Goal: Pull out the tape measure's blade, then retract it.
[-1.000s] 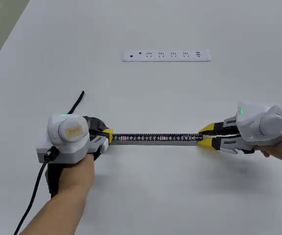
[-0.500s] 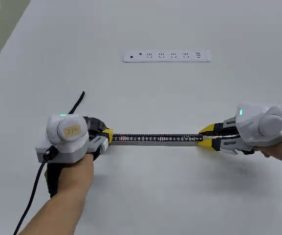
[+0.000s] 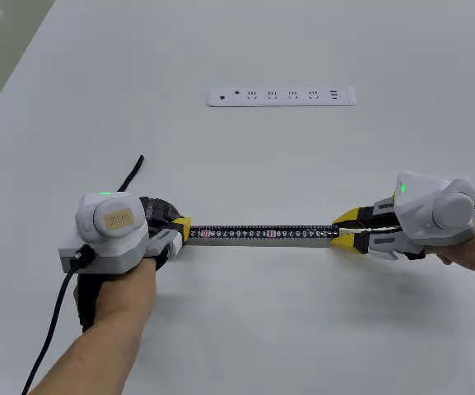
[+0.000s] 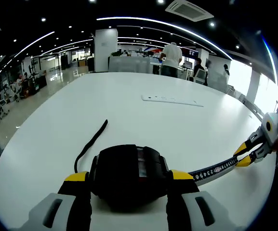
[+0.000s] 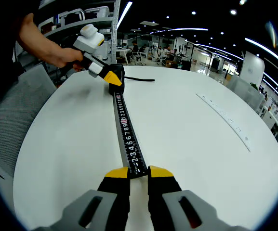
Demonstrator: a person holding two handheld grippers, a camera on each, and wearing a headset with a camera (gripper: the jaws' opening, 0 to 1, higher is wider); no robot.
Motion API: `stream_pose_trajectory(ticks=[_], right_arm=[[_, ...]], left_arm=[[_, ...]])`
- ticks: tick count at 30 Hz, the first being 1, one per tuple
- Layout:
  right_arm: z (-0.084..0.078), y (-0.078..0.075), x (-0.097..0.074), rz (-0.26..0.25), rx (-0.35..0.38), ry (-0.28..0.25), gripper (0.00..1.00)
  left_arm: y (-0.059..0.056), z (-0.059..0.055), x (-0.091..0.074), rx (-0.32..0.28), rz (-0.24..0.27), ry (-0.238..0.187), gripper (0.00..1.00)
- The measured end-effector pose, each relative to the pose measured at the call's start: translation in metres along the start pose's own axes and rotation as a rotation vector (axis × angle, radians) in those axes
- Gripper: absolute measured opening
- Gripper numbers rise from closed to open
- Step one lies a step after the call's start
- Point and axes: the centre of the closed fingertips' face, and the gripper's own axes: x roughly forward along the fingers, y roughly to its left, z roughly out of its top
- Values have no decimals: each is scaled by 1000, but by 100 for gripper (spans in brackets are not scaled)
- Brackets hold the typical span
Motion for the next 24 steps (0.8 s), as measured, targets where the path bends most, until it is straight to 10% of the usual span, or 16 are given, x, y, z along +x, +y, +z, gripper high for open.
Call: stream_pose_trajectory(ticks=[24], right_arm=[[8,4,7,10,9,-9,12]], left_arm=[[0,0,-1,-3,-3,1,60]])
